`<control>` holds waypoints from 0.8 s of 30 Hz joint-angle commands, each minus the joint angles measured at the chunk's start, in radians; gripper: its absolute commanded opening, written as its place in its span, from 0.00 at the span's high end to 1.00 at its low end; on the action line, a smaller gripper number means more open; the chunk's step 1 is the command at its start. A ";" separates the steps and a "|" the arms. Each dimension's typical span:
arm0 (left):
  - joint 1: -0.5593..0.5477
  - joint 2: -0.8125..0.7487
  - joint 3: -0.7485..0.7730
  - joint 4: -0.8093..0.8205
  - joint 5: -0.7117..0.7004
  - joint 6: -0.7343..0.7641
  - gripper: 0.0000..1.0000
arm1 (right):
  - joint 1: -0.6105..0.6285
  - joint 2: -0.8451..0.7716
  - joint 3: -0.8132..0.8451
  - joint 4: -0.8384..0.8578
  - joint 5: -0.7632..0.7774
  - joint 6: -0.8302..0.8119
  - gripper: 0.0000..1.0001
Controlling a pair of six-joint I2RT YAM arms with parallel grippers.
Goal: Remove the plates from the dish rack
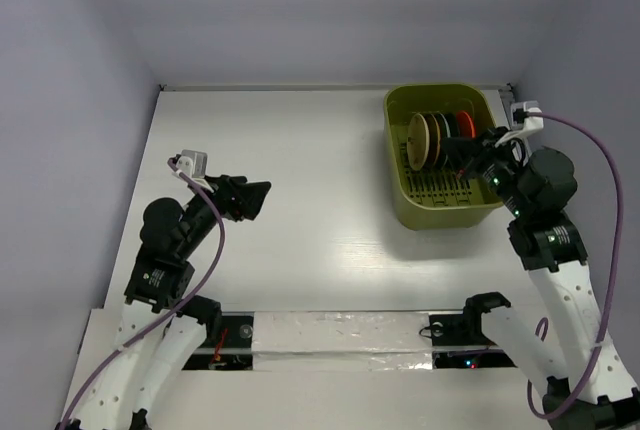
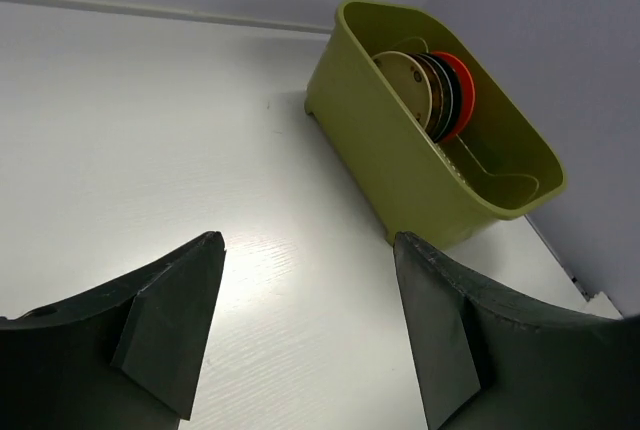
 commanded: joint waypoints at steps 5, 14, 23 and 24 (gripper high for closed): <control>-0.005 -0.006 0.039 0.003 -0.014 0.030 0.36 | 0.132 0.121 0.093 -0.062 0.181 -0.047 1.00; -0.005 0.020 0.045 -0.075 -0.016 0.036 1.00 | 0.273 0.325 0.194 -0.174 0.615 -0.093 1.00; -0.005 -0.007 -0.003 -0.077 -0.047 0.015 0.88 | 0.273 0.538 0.275 -0.185 0.757 -0.105 0.66; -0.005 -0.017 -0.004 -0.074 -0.048 0.013 0.84 | 0.273 0.552 0.281 -0.182 0.783 -0.107 0.63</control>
